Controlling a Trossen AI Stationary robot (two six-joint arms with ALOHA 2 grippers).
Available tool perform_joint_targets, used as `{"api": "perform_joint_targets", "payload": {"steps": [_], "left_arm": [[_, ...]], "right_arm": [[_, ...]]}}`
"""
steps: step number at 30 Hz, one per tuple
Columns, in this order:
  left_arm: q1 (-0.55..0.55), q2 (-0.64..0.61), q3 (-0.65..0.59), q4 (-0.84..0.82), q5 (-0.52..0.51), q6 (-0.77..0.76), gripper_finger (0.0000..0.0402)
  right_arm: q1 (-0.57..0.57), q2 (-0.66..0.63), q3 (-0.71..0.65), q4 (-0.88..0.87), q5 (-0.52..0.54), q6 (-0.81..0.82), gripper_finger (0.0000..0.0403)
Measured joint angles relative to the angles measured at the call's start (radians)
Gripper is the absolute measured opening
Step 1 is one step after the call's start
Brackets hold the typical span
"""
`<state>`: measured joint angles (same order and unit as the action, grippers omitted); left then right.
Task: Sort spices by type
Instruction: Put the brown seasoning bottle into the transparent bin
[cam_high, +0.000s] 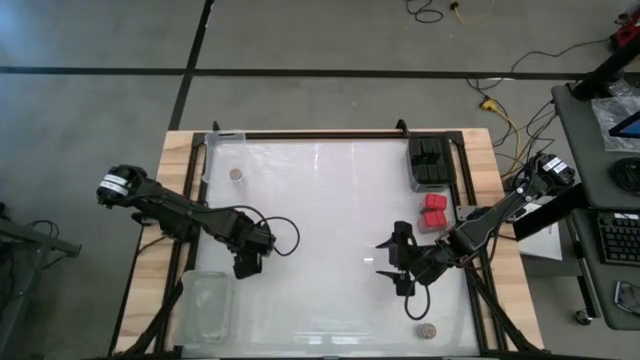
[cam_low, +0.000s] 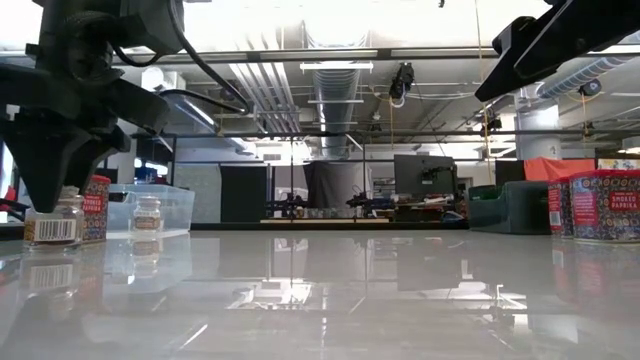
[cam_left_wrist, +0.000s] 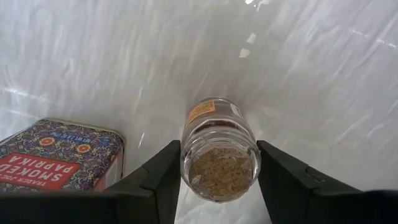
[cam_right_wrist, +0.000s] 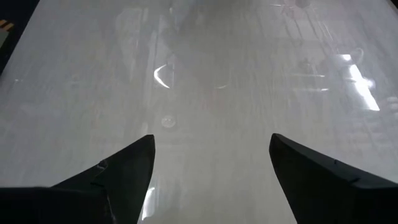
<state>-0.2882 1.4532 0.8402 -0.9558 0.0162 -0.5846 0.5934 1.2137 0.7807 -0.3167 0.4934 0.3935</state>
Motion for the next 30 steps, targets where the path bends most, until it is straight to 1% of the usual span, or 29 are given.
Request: {"api": "perform_joint_targets", "payload": {"steps": [7, 13, 16, 20, 23, 25, 30], "left_arm": [[-0.001, 0.0, 0.014, -0.008, 0.001, -0.034, 0.0162], [-0.001, 0.0, 0.152, -0.035, -0.013, 0.0, 0.0162], [0.003, 0.0, 0.237, -0.08, -0.07, 0.029, 0.0162], [0.033, -0.003, 0.335, -0.193, -0.161, 0.057, 0.0162], [0.084, -0.023, 0.386, -0.287, -0.23, 0.046, 0.0162], [0.14, -0.049, 0.4, -0.325, -0.259, 0.04, 0.0162], [0.369, -0.147, 0.397, -0.388, -0.27, 0.039, 0.0162]], "right_arm": [[0.0, 0.0, 0.0, 0.0, 0.0, 0.0, 0.0287], [0.0, 0.0, 0.0, 0.0, 0.0, 0.0, 0.0281], [0.0, 0.0, 0.0, 0.0, 0.0, 0.0, 0.0282], [0.0, 0.0, 0.0, 0.0, 0.0, 0.008, 0.0289], [0.001, 0.0, 0.0, 0.0, -0.001, 0.019, 0.0295], [0.006, 0.0, 0.0, 0.0, -0.001, 0.025, 0.0298], [0.032, 0.0, 0.0, 0.001, -0.003, 0.044, 0.0304]]}}
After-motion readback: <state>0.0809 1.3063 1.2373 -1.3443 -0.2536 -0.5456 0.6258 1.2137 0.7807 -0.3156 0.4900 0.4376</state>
